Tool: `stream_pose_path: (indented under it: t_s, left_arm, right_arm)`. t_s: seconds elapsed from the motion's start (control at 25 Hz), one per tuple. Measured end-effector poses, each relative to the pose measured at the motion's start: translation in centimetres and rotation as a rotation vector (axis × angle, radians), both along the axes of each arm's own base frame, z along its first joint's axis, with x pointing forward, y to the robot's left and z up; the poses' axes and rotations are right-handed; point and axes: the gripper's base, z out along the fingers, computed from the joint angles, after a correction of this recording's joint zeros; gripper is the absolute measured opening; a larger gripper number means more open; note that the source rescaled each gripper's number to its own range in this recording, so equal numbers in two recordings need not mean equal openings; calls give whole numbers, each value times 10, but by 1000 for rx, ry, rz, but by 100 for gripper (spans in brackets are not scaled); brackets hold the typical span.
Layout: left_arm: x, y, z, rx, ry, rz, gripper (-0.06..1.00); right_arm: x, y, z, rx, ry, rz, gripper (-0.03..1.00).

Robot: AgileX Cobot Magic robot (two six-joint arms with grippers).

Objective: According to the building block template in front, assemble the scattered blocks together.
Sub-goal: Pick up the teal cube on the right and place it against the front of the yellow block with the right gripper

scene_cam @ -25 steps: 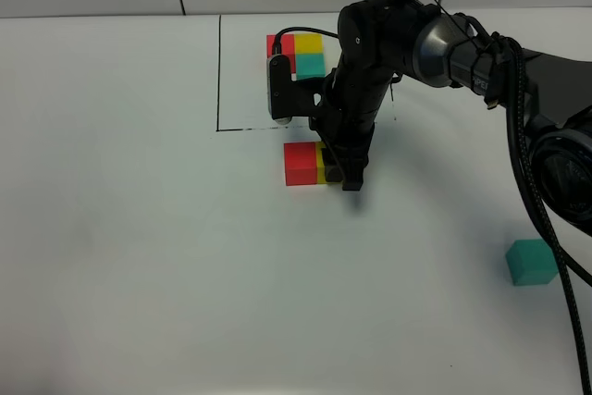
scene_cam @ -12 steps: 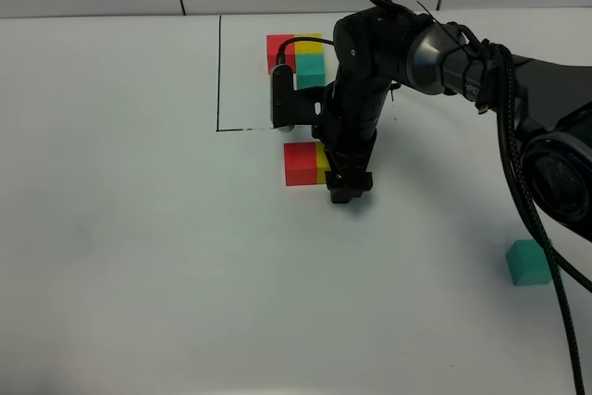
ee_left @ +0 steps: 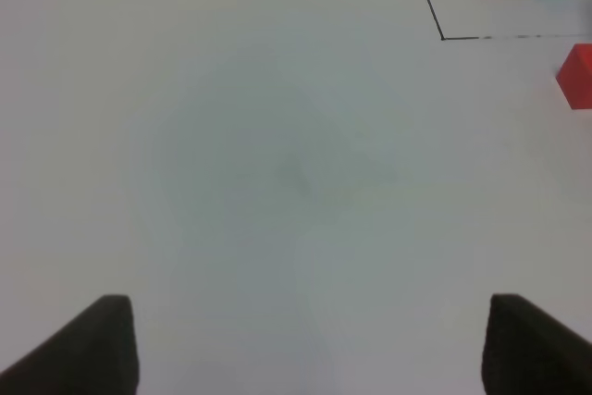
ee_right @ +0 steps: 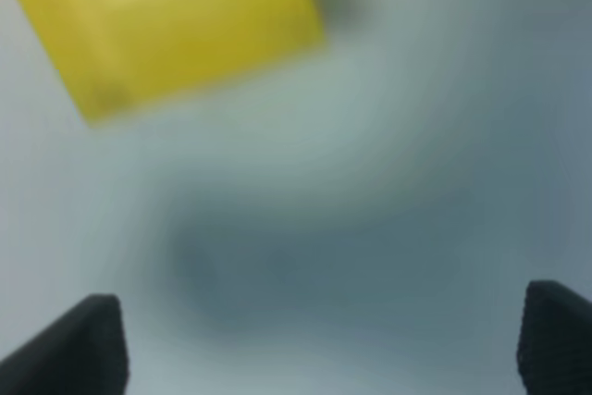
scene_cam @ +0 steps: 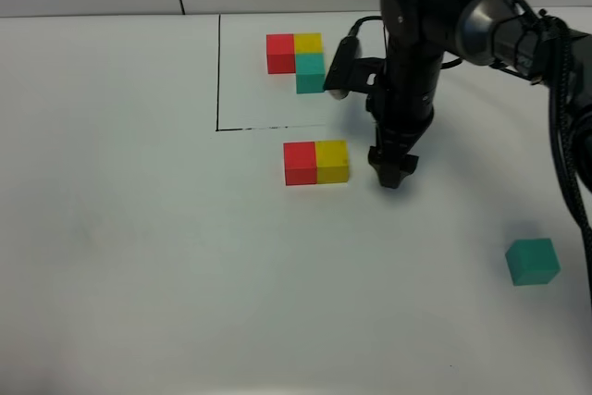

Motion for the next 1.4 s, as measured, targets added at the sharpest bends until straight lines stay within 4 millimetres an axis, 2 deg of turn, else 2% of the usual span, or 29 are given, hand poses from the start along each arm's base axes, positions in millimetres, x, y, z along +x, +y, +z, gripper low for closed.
stream_pose_path:
  t_s: [0.12, 0.24, 0.48, 0.64, 0.76, 1.0, 1.4]
  left_arm:
    - [0, 0, 0, 0, 0, 0, 93]
    - [0, 0, 0, 0, 0, 0, 93]
    - [0, 0, 0, 0, 0, 0, 93]
    - [0, 0, 0, 0, 0, 0, 93]
    - [0, 0, 0, 0, 0, 0, 93]
    - [0, 0, 0, 0, 0, 0, 93]
    - [0, 0, 0, 0, 0, 0, 93]
  right_arm:
    - [-9, -27, 8, -7, 20, -116, 75]
    - [-28, -50, 18, 2, 3, -250, 75]
    - [-91, -93, 56, 76, -130, -558, 75]
    - [-137, -120, 67, 104, -191, -751, 75]
    - [-164, -135, 61, 88, -203, -842, 75]
    - [-181, -143, 41, 106, -209, -943, 75]
    - [-180, -139, 21, 172, -195, -1051, 75]
